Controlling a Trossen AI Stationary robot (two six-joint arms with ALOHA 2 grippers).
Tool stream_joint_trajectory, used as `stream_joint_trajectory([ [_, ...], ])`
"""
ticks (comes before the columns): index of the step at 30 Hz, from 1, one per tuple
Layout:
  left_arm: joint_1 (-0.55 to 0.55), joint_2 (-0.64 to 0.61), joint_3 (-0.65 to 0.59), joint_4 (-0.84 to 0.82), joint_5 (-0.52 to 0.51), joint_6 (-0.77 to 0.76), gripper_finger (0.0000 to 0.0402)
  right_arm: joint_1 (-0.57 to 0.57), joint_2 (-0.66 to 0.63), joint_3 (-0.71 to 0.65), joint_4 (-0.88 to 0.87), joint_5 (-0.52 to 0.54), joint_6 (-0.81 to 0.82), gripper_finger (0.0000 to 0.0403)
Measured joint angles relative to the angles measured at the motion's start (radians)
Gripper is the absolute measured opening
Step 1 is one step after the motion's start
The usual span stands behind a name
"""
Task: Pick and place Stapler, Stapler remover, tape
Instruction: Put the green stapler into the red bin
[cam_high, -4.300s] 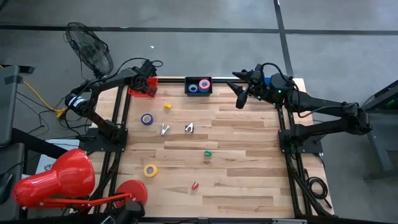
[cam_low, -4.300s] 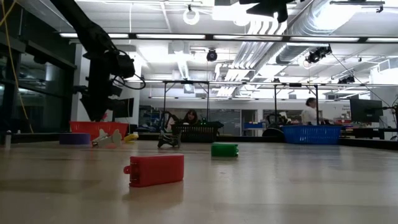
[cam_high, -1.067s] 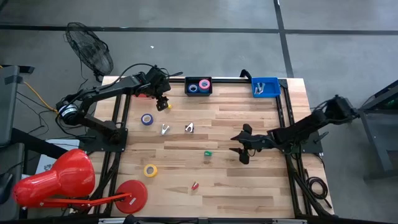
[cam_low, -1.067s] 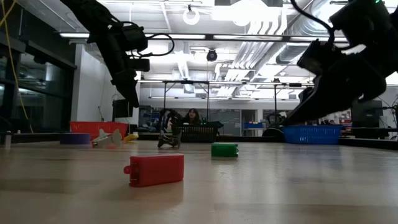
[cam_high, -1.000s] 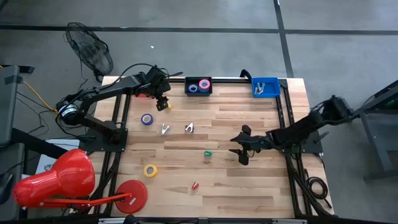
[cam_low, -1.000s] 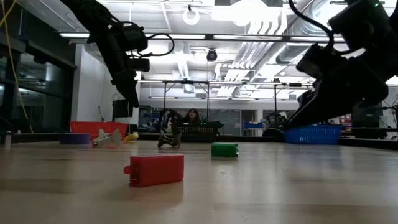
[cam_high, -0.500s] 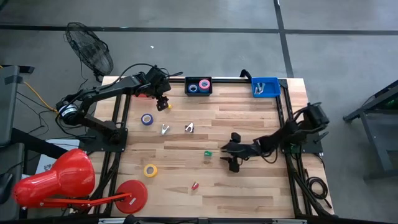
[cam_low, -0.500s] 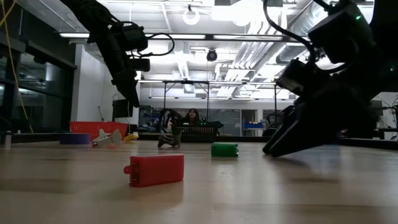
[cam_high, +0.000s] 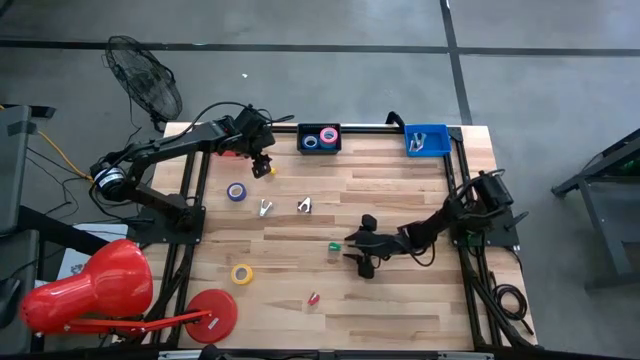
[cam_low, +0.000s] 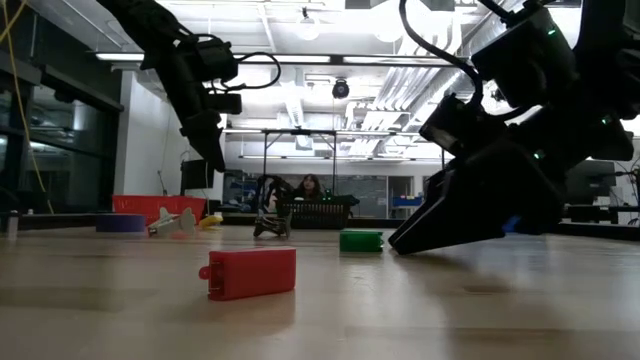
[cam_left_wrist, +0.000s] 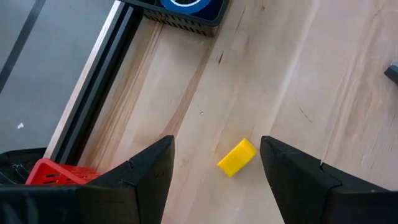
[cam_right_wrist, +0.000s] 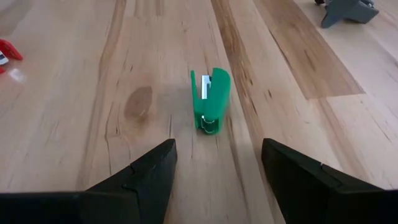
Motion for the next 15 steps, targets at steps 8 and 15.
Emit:
stream_joint_trajectory([
  [8,0.000,0.000,0.000,0.000,0.000,0.000,0.0234,-0.037,0.001,-0.001,0.017,-0.066,-0.044,0.0232],
  [15,0.000,0.000,0.000,0.000,0.000,0.000,0.0234,-0.071,0.004,0.020,0.006,-0.110,-0.088,0.0232],
])
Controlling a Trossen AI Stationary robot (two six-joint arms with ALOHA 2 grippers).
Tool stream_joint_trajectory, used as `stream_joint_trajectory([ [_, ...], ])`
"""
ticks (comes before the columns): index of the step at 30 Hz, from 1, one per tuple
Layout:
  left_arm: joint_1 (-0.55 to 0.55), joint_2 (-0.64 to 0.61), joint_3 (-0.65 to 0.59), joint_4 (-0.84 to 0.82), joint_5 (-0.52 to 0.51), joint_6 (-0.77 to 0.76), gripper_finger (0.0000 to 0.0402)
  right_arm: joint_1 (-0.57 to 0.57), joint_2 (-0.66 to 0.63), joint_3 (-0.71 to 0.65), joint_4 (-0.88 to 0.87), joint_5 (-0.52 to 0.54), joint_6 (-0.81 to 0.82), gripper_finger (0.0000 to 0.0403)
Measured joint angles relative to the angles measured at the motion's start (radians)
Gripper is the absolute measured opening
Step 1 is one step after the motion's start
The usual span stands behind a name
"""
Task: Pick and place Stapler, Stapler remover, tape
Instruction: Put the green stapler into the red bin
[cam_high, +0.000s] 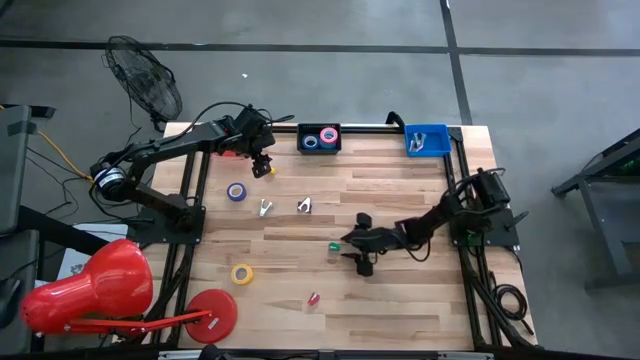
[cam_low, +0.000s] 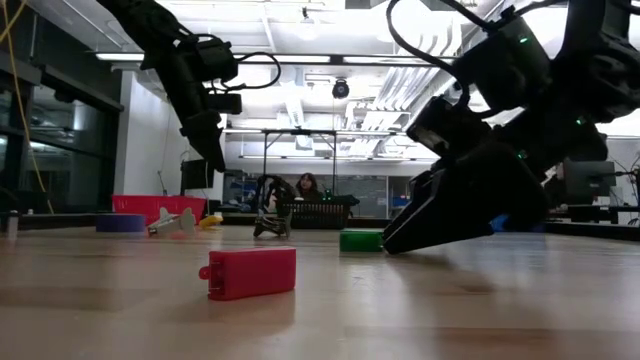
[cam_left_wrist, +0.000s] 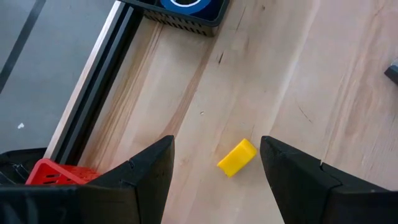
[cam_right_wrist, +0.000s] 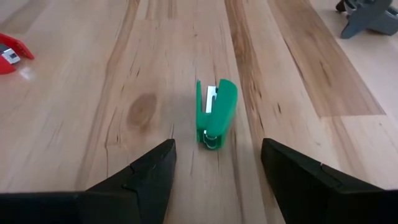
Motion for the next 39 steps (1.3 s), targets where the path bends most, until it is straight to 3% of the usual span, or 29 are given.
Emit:
stream_joint_trajectory([
  [17,0.000,0.000,0.000,0.000,-0.001,0.000,0.0234,-0.026,0.000,0.044,-0.049,-0.016,-0.008,0.0224],
  [39,0.000,0.000,0.000,0.001,-0.004,0.000,0.0234,-0.028,0.001,0.043,-0.025,-0.013,-0.041,0.0063],
])
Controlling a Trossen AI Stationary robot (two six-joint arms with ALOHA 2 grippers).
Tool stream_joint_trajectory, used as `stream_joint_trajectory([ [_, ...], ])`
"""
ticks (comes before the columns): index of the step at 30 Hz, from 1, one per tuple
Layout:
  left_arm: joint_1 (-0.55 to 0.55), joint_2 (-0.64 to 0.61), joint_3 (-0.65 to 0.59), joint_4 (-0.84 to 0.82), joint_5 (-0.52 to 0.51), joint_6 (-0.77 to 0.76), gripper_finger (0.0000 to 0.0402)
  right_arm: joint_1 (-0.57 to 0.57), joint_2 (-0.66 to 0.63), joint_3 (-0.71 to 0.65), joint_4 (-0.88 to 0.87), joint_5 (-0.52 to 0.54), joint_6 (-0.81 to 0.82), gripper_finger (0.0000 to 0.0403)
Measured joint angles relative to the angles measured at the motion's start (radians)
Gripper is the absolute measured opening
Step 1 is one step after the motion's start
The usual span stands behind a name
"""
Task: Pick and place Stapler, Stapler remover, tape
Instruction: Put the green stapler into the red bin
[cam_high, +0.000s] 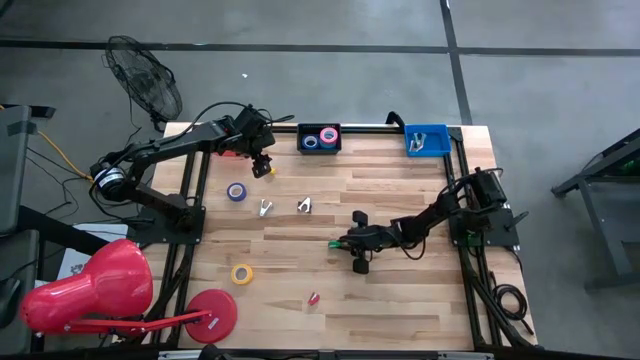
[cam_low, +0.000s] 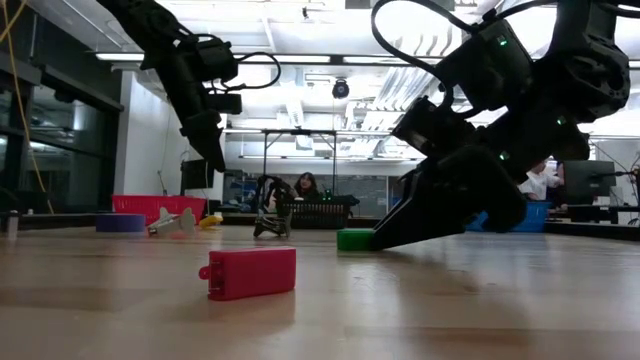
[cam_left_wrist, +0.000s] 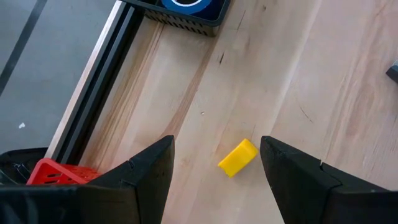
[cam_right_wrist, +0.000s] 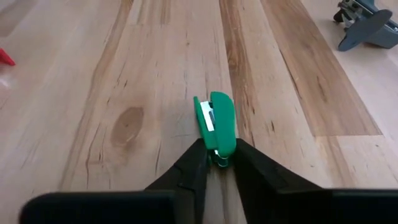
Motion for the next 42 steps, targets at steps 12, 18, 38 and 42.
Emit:
stream_joint_trajectory([
  [12,0.000,0.000,0.000,0.000,0.001,0.000,0.0234,0.001,-0.004,0.000,0.006,0.005,0.024,0.0037],
  [18,0.000,0.000,0.000,0.006,0.039,0.004,0.0234,-0.001,-0.044,-0.003,-0.014,0.065,0.019,0.0035],
  [38,-0.026,0.000,-0.001,0.425,0.604,-0.091,0.0234,-0.204,-0.390,-0.001,-0.067,0.153,-0.207,0.0035],
  [42,-0.087,0.000,-0.001,0.560,0.605,-0.036,0.0234,-0.261,-0.473,-0.001,-0.064,0.119,-0.226,0.0035],
])
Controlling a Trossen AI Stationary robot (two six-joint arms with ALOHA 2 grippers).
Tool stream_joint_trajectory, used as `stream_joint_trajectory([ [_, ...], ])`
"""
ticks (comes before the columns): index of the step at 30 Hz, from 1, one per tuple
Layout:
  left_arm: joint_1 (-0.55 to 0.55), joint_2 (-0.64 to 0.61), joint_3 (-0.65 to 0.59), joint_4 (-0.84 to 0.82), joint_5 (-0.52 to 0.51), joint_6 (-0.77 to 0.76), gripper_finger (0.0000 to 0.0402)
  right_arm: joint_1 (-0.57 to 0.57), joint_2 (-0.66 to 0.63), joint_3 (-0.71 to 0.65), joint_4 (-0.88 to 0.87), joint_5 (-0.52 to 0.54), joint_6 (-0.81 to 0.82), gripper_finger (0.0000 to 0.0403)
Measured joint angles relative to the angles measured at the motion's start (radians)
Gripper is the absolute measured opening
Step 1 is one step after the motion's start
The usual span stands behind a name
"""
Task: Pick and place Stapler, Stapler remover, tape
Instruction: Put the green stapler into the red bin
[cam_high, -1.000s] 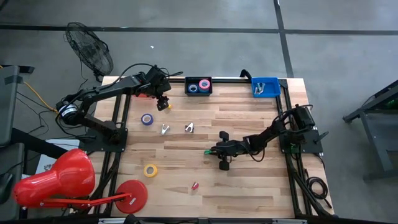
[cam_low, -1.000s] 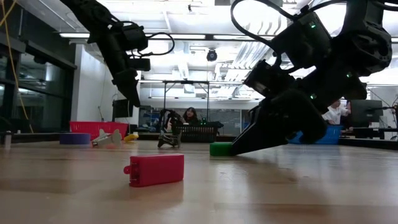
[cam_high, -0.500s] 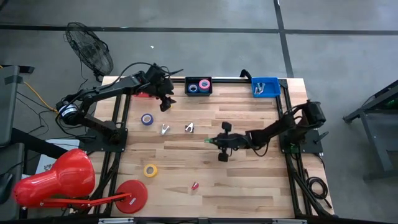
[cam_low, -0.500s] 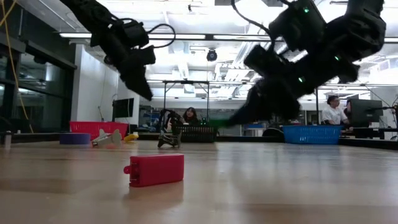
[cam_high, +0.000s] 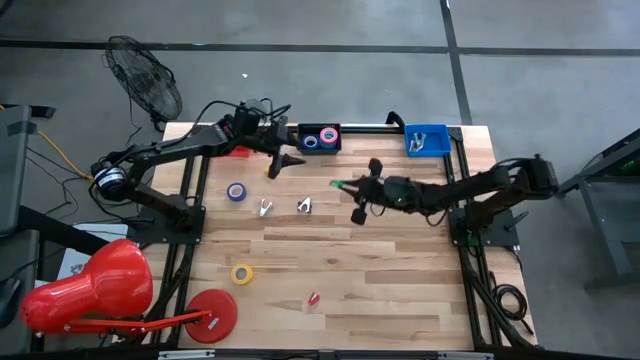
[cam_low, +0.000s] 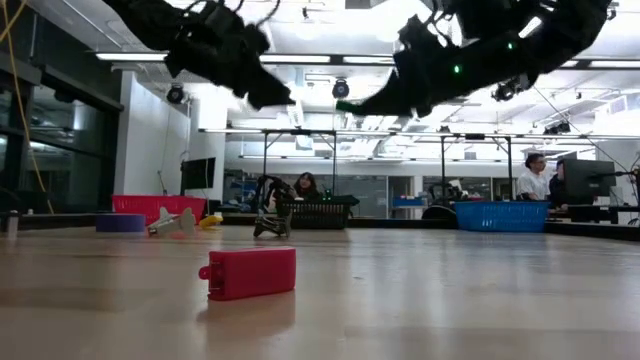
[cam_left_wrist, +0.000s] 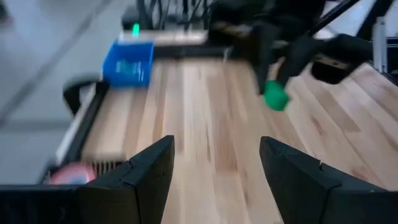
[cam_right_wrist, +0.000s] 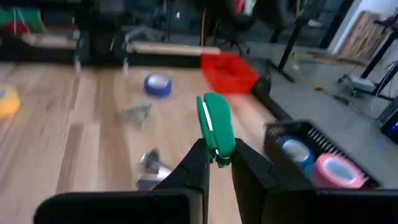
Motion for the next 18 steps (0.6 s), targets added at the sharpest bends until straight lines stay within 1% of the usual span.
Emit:
stream_joint_trajectory([
  [2,-0.037,0.000,0.000,0.071,-0.013,0.026,0.0234,-0.023,-0.037,0.000,0.005,-0.014,-0.001,0.0035],
  [4,-0.078,0.000,0.000,0.133,-0.050,0.057,0.0234,-0.044,-0.072,0.000,0.005,-0.029,-0.006,0.0035],
  [10,-0.187,0.000,0.000,0.262,-0.230,0.114,0.0234,-0.077,-0.144,0.002,0.004,-0.095,-0.058,0.0035],
  [13,-0.233,0.000,0.000,0.316,-0.294,0.115,0.0234,-0.079,-0.160,0.012,-0.007,-0.115,-0.071,0.0035],
  [18,-0.291,0.000,0.000,0.363,-0.375,0.147,0.0234,-0.079,-0.160,0.085,-0.075,-0.159,-0.122,0.0035],
])
